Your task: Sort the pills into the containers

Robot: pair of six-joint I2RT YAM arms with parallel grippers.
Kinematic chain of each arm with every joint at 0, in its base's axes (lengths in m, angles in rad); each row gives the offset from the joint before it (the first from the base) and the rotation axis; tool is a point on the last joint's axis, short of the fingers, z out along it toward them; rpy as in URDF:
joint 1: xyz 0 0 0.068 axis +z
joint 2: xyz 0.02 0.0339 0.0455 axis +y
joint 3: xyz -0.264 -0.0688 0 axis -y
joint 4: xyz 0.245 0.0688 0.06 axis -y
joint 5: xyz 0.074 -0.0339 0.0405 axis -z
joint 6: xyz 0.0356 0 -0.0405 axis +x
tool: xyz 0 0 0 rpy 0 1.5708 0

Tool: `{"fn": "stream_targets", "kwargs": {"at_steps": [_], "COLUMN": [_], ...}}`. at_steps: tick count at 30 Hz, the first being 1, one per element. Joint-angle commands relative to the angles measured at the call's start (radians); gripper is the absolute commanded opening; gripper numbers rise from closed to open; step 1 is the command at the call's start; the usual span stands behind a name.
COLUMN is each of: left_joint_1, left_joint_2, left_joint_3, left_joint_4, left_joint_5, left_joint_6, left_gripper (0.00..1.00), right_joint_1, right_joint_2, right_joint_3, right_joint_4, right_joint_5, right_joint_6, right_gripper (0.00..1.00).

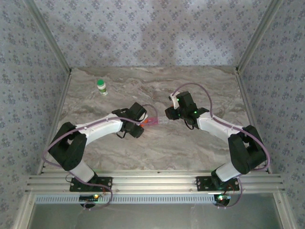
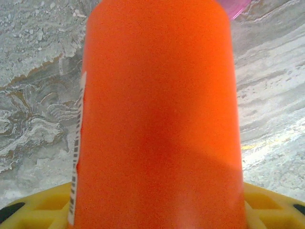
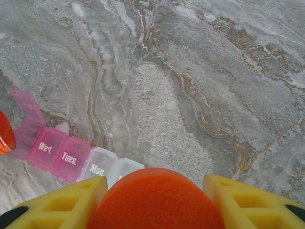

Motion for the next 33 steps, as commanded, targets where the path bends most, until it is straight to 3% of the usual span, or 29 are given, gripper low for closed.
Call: {"fn": "stream_targets", "kwargs": {"at_steps": [1, 33], "left_joint_1": [-0.011, -0.041], "left_joint_2": [0.024, 0.134], "left_joint_3": [0.047, 0.216], "left_joint_4": [-0.067, -0.264], "left_joint_5": [-0.030, -0.121], "left_joint_6": [0.035, 0.161], "left_gripper": [0.00, 0.00], "right_joint_1": [0.008, 0.015], "right_joint_2": [0.005, 0.008], "right_joint_3": [0.012, 0.022], "right_joint_4": [-0.014, -0.026], "right_joint_5": [0.012, 0.009], "right_joint_6": [-0.011, -0.018], "right_gripper": [0.00, 0.00]}}
